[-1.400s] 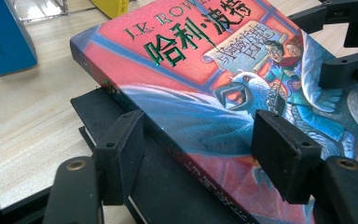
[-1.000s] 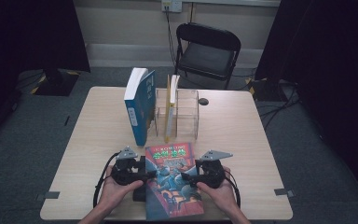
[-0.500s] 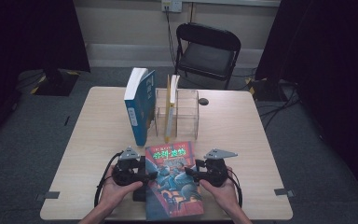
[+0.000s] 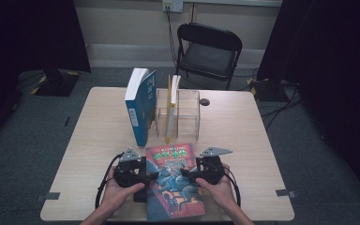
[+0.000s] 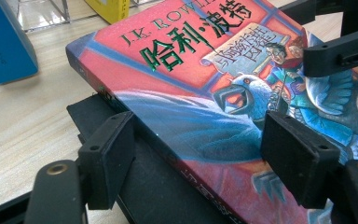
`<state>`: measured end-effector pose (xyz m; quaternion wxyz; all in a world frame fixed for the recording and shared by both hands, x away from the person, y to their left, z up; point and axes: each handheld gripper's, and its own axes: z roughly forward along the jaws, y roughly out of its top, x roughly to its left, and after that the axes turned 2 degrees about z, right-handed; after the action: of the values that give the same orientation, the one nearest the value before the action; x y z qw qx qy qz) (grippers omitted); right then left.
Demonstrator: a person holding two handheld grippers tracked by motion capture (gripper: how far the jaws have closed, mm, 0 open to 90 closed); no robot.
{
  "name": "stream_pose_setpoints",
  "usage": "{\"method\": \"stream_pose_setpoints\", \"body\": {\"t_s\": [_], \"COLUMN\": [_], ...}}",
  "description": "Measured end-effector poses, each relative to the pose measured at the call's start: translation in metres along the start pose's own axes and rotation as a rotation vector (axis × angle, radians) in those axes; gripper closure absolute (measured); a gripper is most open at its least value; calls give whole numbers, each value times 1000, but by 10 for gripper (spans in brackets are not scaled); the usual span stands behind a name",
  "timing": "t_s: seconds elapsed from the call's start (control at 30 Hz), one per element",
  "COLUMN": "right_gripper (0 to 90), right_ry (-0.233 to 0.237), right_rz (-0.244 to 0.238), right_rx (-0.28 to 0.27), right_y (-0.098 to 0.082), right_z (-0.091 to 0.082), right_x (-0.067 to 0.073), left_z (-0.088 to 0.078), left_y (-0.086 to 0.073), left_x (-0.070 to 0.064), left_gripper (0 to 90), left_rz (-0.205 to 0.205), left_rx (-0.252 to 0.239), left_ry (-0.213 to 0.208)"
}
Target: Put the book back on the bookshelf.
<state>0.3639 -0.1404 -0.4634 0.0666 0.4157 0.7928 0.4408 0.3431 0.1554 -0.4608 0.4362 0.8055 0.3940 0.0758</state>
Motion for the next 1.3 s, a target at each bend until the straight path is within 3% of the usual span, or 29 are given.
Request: {"method": "stream_pose_setpoints", "body": {"t_s": [0.1,0.2,0.37,0.43,0.53,0.67,0.73,0.87,1.1,1.17,1.27,1.3], "right_gripper": [248,390,412,424,489,465,414,305,246,214,198,208], "right_ry": [-23,-20,22,71,89,37,-21,-43,-8,-9,35,29], "right_rz": [8,26,51,82,74,26,4,6,42,65,128,119], "right_rx": [-19,-46,-93,-109,-55,-57,-67,-48,-50,-48,-29,-31], "right_y": [0,0,4,5,3,2,2,-3,6,8,7,7], "right_z": [-1,-6,-14,-16,-10,-11,-14,-14,6,11,15,15], "right_x": [2,-3,-2,-2,2,7,4,-4,-10,-12,-18,-17], "left_z": [0,0,0,0,0,0,0,0,0,0,0,0], "left_y": [0,0,-1,-1,-1,-1,-1,-1,-1,-1,-2,-2], "left_x": [0,0,0,0,0,-1,0,0,1,1,1,1], "left_gripper": [266,266,267,267,267,268,268,267,266,265,266,267], "left_rz": [0,1,-3,-3,-4,-2,-1,-1,-1,1,1,4], "left_rx": [0,0,-5,-9,-8,-10,-12,-14,-13,-13,-15,-14], "left_ry": [1,-1,-1,-1,-1,2,-1,-6,-6,-7,-8,-11]}}
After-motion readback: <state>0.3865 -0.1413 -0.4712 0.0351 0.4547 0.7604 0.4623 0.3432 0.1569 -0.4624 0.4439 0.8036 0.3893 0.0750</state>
